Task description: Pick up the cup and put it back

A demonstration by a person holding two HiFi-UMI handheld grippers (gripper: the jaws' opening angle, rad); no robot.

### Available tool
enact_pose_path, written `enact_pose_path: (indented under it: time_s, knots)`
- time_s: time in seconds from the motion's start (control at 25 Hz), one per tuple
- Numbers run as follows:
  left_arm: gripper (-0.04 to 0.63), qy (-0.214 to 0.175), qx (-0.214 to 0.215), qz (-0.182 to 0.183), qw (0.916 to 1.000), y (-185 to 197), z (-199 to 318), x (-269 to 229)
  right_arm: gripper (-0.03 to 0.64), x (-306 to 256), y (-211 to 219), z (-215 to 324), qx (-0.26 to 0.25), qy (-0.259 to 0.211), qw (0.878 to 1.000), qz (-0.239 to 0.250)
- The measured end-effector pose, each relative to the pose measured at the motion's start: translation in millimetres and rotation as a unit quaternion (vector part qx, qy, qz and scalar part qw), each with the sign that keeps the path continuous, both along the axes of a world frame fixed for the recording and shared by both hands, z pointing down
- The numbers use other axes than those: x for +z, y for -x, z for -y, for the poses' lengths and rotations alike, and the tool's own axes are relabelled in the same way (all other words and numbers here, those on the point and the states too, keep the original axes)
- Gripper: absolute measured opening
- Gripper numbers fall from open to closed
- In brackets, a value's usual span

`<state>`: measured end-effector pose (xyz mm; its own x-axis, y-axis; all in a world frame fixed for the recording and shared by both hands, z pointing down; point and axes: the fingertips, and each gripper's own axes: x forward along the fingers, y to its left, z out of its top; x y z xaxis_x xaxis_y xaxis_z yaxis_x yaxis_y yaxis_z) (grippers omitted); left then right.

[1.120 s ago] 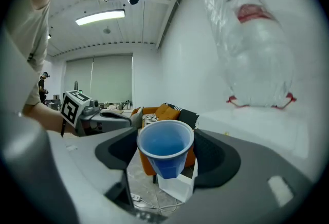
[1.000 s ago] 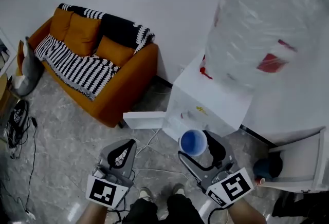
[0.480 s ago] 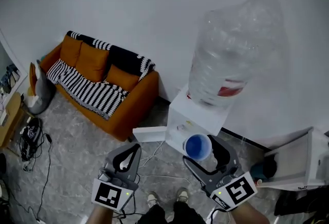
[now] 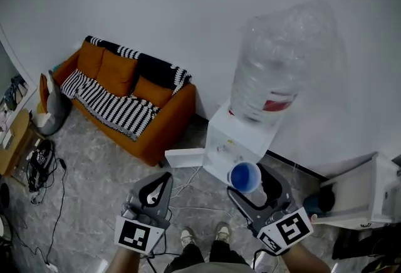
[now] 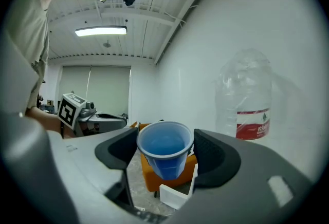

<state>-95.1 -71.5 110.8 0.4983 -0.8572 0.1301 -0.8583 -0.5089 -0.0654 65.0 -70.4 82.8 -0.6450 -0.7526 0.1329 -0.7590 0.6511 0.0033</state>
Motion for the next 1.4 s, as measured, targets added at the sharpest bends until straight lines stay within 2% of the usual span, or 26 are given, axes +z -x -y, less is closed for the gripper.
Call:
enact_pose_path:
  time_s: [0.24, 0.68, 0.92, 1.16, 1.32, 1.4]
  knots:
    - [0.002, -0.009, 0.003, 0.013, 0.9999, 5.3, 13.6, 7.3, 0.348, 14.2, 3.1, 8.0, 0.006, 0.014, 1.000, 0.003]
    - [0.003, 0.006, 0.018, 0.003, 0.9998, -8.4, 39.3, 51.3, 0.348, 65.9, 16.7, 43.2, -0.003, 0.038, 0.999, -0.015]
    - [0.003, 0.020, 0.016, -0.009, 0.9996, -17.1, 72.3, 99.2, 0.348, 140.4, 23.6, 83.3, 0.005, 0.068, 0.997, -0.028]
    - [0.002, 0.043, 0.014, -0.009, 0.9989, -18.2, 106.4, 161.4, 0.348, 220.7, 28.1, 118.9, 0.028, 0.121, 0.992, -0.006]
    - [0.003, 0.038, 0.024, 0.016, 0.9989, -17.3, 129.2, 205.6, 0.348, 271.5, 27.8, 139.5, 0.041, 0.139, 0.989, -0.019]
    - [0.003, 0.050, 0.021, 0.017, 0.9984, -18.3, 138.5, 231.1, 0.348, 299.5, 28.2, 148.2, 0.041, 0.142, 0.988, -0.032]
